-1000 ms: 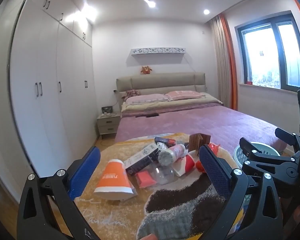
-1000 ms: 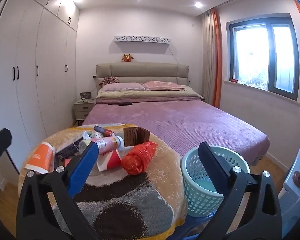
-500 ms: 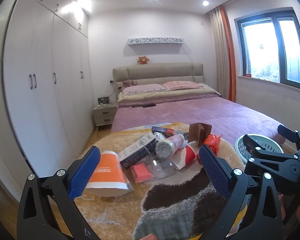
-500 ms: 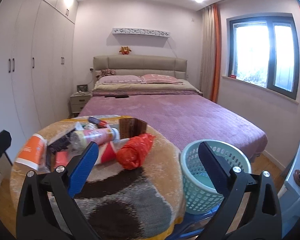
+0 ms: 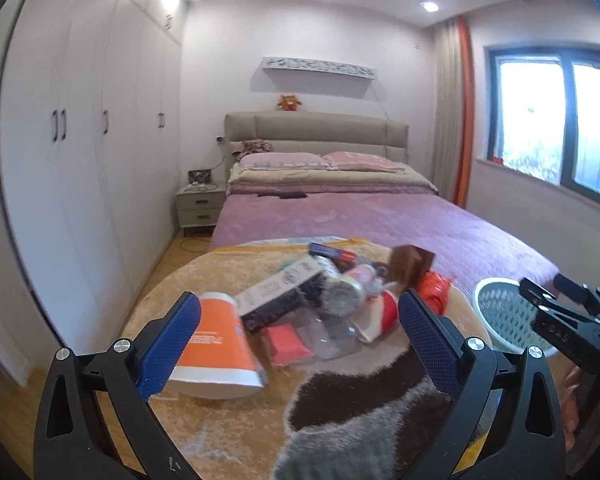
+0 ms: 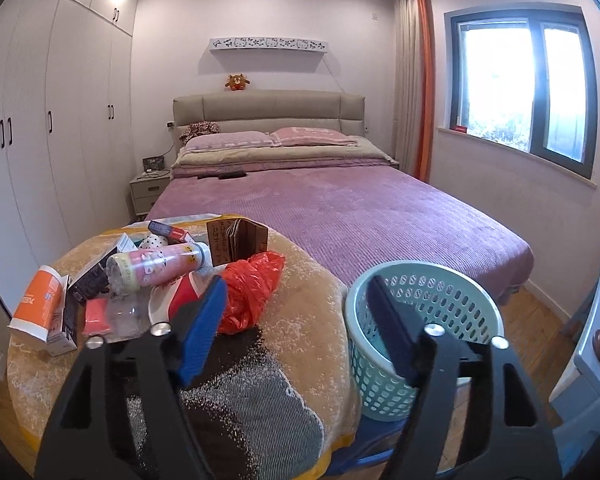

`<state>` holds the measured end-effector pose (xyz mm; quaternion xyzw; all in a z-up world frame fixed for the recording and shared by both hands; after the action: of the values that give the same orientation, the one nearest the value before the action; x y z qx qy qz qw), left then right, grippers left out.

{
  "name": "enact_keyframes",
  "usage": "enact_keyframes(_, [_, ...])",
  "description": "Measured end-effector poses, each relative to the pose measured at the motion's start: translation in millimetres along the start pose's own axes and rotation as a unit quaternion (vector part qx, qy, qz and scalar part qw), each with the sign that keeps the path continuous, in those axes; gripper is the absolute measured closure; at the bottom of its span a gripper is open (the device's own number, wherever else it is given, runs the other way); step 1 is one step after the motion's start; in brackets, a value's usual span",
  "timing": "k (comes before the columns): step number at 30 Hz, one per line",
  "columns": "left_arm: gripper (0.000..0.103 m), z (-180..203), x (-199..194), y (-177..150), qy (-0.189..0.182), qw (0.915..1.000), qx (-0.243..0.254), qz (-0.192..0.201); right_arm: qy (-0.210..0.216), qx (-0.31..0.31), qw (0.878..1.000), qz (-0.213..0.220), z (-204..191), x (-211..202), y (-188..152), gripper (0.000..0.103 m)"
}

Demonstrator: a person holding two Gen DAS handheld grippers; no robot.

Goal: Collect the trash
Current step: 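Move both grippers toward the orange paper cup and red plastic bag, then grasp the orange paper cup with left gripper while right gripper grasps red bag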

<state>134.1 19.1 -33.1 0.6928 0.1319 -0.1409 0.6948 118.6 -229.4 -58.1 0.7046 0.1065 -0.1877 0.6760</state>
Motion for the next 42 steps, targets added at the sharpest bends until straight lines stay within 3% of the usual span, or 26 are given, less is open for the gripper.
enact_keyframes(5, [0.007, -32.1, 27.1, -5.4, 0.007, 0.9991, -0.015, -0.039, 0.016, 0.006, 1.000, -0.009, -3.2, 22.4, 2.6, 0.045])
enact_keyframes(9, [0.008, -53.6, 62.4, -25.0, 0.003, 0.9946, -0.048, -0.091, 0.021, 0.000, 1.000, -0.024, -7.6, 47.2, 1.1, 0.045])
enact_keyframes(13, [0.008, -72.2, 90.7, -40.2, -0.003, 0.9877, -0.080, -0.134, 0.033, 0.004, 0.999, -0.037, -10.8, 66.4, -1.6, 0.035])
enact_keyframes(17, [0.009, -90.7, 110.1, -52.0, -0.002, 0.9812, -0.101, -0.165, 0.031, -0.007, 0.998, -0.049, -19.7, 88.0, -5.1, 0.031])
enact_keyframes(21, [0.021, -105.3, 130.5, -69.8, -0.011, 0.9699, -0.134, -0.203, 0.045, 0.003, 0.996, -0.076, -25.0, 109.8, -14.1, 0.029])
enact_keyframes(25, [0.023, -100.5, 142.6, -84.3, -0.034, 0.9613, -0.144, -0.232, 0.041, -0.003, 0.995, -0.091, -30.4, 125.0, -21.4, 0.022])
enact_keyframes(27, [0.031, -95.3, 143.6, -88.5, -0.046, 0.9591, -0.147, -0.238, 0.044, -0.002, 0.994, -0.097, -33.8, 130.4, -23.2, 0.020])
enact_keyframes(31, [0.032, -89.9, 138.8, -90.5, -0.047, 0.9589, -0.144, -0.240, 0.053, 0.006, 0.992, -0.115, -38.6, 141.4, -25.4, 0.014])
enact_keyframes(38, [0.051, -79.8, 120.9, -82.7, -0.036, 0.9682, -0.113, -0.220, 0.023, 0.019, 0.988, -0.150, -38.6, 170.1, -30.2, 0.014])
enact_keyframes(41, [0.054, -76.0, 110.8, -73.5, -0.041, 0.9722, -0.112, -0.202, 0.035, 0.043, 0.984, -0.168, -35.5, 180.1, -36.4, 0.015])
enact_keyframes(42, [0.054, -75.2, 108.5, -70.6, -0.044, 0.9730, -0.111, -0.197, 0.042, 0.050, 0.983, -0.172, -35.4, 181.1, -37.9, 0.023])
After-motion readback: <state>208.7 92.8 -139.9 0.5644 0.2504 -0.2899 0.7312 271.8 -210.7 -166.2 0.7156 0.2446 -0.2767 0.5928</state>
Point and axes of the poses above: each gripper's, at about its wrist camera, not at the fingertips, and x roughly the way its jaws point, z to its right, y to its top, the point moved 8 cm from there along x, roughly the way its jaws point, and after that the axes turned 5 degrees about y, right-handed, at the moved point
